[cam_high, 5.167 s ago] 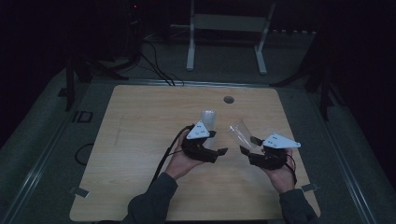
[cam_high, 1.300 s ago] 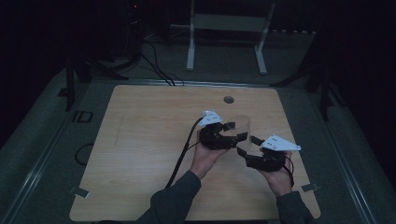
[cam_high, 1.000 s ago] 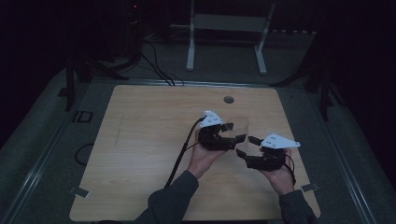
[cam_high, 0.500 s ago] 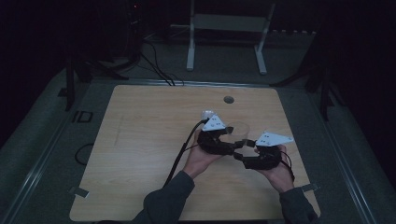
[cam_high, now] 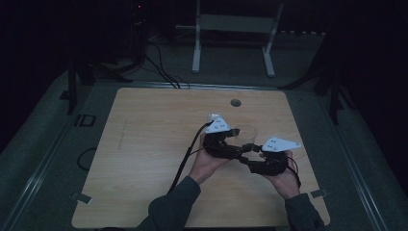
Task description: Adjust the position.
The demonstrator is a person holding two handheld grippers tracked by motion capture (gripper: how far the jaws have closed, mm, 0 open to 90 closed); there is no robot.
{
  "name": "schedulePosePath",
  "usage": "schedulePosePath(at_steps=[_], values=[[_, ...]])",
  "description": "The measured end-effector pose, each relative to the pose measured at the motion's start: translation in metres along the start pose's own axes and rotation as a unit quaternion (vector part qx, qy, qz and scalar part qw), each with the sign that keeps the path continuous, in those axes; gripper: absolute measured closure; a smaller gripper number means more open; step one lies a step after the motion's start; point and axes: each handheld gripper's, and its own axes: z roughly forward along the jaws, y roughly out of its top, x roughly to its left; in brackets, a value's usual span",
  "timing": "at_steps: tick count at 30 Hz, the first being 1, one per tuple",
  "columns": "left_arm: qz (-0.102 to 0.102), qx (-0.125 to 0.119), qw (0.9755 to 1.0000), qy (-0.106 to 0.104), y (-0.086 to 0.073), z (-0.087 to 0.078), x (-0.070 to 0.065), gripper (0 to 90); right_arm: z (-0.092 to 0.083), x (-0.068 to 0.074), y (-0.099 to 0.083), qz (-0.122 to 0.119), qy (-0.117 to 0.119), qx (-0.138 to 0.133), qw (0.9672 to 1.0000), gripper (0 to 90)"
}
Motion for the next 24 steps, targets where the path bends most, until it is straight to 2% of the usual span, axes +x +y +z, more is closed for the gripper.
schedulePosePath(at_steps=[5, 15, 18, 21, 24], values=[[-0.013, -0.018, 0.9998, -0.001, 0.0012, -0.0007, 0.0003, 21.7, 0.0018, 0.0017, -0.0019, 0.002, 0.004, -0.005, 1.0, 41.1], [-0.003, -0.02, 0.9998, 0.002, 0.0015, -0.0018, -0.0024, 27.6, 0.0027, 0.0035, -0.0022, 0.003, 0.004, -0.01, 0.9999, 40.5], [0.003, -0.022, 0.9997, 0.006, 0.0013, -0.002, -0.0041, 27.9, 0.0023, 0.0026, -0.0032, 0.008, 0.005, -0.008, 0.9999, 34.5], [0.013, -0.022, 0.9996, 0.014, 0.0008, -0.0031, -0.0047, 28.1, 0.0017, 0.0029, -0.0045, 0.009, 0.002, -0.006, 0.9999, 31.3], [0.014, -0.024, 0.9994, 0.021, -0.0002, -0.0039, -0.0039, 28.1, 0.0003, 0.0023, -0.0056, 0.014, -0.002, -0.008, 0.9999, 29.6]])
